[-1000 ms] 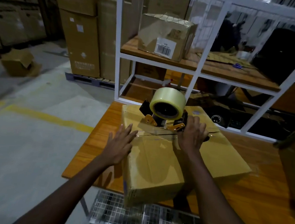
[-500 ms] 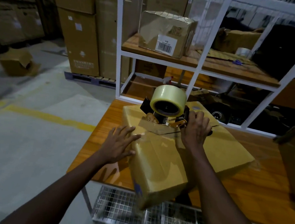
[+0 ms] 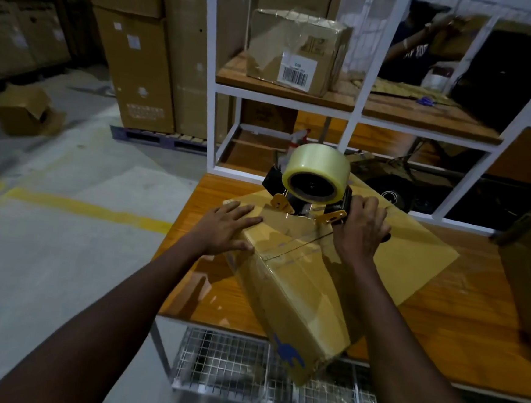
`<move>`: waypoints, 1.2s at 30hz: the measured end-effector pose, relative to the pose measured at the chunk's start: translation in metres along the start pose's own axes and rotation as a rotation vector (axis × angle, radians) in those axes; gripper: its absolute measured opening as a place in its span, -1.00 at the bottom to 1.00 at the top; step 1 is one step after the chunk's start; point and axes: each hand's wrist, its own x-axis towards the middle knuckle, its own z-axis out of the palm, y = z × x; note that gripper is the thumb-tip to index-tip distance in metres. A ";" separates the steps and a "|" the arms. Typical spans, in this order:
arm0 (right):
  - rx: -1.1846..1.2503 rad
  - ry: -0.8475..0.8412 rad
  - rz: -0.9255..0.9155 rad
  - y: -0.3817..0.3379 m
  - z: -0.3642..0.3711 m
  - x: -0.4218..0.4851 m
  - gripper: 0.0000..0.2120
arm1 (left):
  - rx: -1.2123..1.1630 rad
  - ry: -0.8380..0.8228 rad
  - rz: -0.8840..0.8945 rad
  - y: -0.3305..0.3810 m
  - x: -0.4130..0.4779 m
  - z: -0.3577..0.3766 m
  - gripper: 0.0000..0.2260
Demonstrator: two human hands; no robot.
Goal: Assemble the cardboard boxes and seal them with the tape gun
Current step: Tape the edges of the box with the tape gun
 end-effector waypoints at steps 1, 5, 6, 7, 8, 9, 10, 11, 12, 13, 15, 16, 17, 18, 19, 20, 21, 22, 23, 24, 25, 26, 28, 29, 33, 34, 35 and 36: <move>0.004 -0.004 0.004 0.001 -0.001 0.001 -0.63 | -0.028 0.029 -0.017 0.003 -0.002 0.005 -0.14; 0.030 -0.018 0.008 0.005 -0.004 -0.001 -0.66 | -0.095 0.129 -0.127 0.027 -0.014 0.022 -0.10; 0.035 -0.016 0.010 0.006 -0.005 -0.002 -0.67 | -0.099 0.154 -0.158 0.037 -0.018 0.024 -0.10; 0.044 -0.015 0.010 0.006 -0.006 -0.003 -0.68 | -0.103 0.173 -0.186 0.046 -0.021 0.026 -0.11; 0.055 -0.018 0.011 0.007 -0.007 -0.004 -0.68 | -0.103 0.186 -0.212 0.054 -0.025 0.028 -0.12; 0.066 -0.023 0.011 0.008 -0.008 -0.005 -0.68 | -0.096 0.198 -0.234 0.063 -0.028 0.030 -0.13; 0.075 -0.027 0.009 0.009 -0.009 -0.006 -0.67 | -0.083 0.213 -0.254 0.071 -0.031 0.031 -0.15; 0.078 -0.029 0.006 0.011 -0.010 -0.008 -0.67 | -0.068 0.229 -0.270 0.078 -0.033 0.032 -0.16; 0.077 -0.031 0.001 0.013 -0.011 -0.009 -0.66 | -0.056 0.238 -0.286 0.083 -0.035 0.034 -0.18; 0.077 -0.035 -0.003 0.017 -0.012 -0.010 -0.65 | -0.049 0.238 -0.303 0.089 -0.037 0.034 -0.19; 0.087 -0.042 -0.022 0.024 -0.017 -0.011 -0.64 | -0.044 0.244 -0.339 0.100 -0.040 0.036 -0.20; 0.094 -0.044 -0.036 0.029 -0.019 -0.011 -0.64 | -0.044 0.257 -0.358 0.107 -0.041 0.037 -0.20; 0.101 -0.048 -0.048 0.034 -0.023 -0.012 -0.64 | -0.040 0.269 -0.382 0.117 -0.043 0.038 -0.20; 0.109 -0.057 -0.055 0.040 -0.027 -0.013 -0.64 | -0.035 0.280 -0.410 0.127 -0.044 0.040 -0.21; 0.117 -0.068 -0.059 0.045 -0.031 -0.014 -0.65 | -0.037 0.283 -0.444 0.139 -0.044 0.041 -0.21; 0.123 -0.078 -0.061 0.051 -0.035 -0.015 -0.65 | -0.045 0.283 -0.480 0.151 -0.045 0.043 -0.21; 0.129 -0.088 -0.066 0.057 -0.040 -0.016 -0.65 | -0.058 0.281 -0.518 0.165 -0.044 0.043 -0.21; 0.134 -0.097 -0.074 0.064 -0.044 -0.017 -0.65 | -0.073 0.274 -0.557 0.179 -0.042 0.042 -0.22; 0.139 -0.103 -0.082 0.071 -0.049 -0.019 -0.65 | -0.086 0.259 -0.596 0.193 -0.040 0.040 -0.22; 0.146 -0.112 -0.090 0.078 -0.054 -0.021 -0.64 | -0.088 0.237 -0.631 0.208 -0.038 0.038 -0.22; 0.154 -0.125 -0.097 0.085 -0.059 -0.022 -0.64 | -0.082 0.211 -0.661 0.221 -0.035 0.036 -0.22; 0.159 -0.139 -0.104 0.092 -0.063 -0.024 -0.64 | -0.076 0.188 -0.679 0.232 -0.033 0.035 -0.24; 0.163 -0.166 -0.116 0.104 -0.072 -0.027 -0.64 | -0.076 0.170 -0.673 0.251 -0.031 0.035 -0.31; 0.161 -0.181 -0.117 0.109 -0.076 -0.028 -0.65 | -0.072 0.180 -0.659 0.257 -0.031 0.036 -0.35; 0.136 -0.222 -0.144 0.123 -0.087 -0.029 -0.66 | -0.218 0.338 -0.686 0.268 -0.036 0.025 -0.46; 0.139 -0.224 -0.149 0.125 -0.090 -0.030 -0.65 | -0.365 0.431 -0.714 0.268 -0.037 0.020 -0.55; 0.147 -0.229 -0.147 0.125 -0.093 -0.031 -0.65 | -0.541 0.529 -0.738 0.269 -0.039 0.012 -0.63; 0.161 -0.235 -0.142 0.125 -0.095 -0.031 -0.65 | -0.706 0.621 -0.755 0.269 -0.041 0.006 -0.69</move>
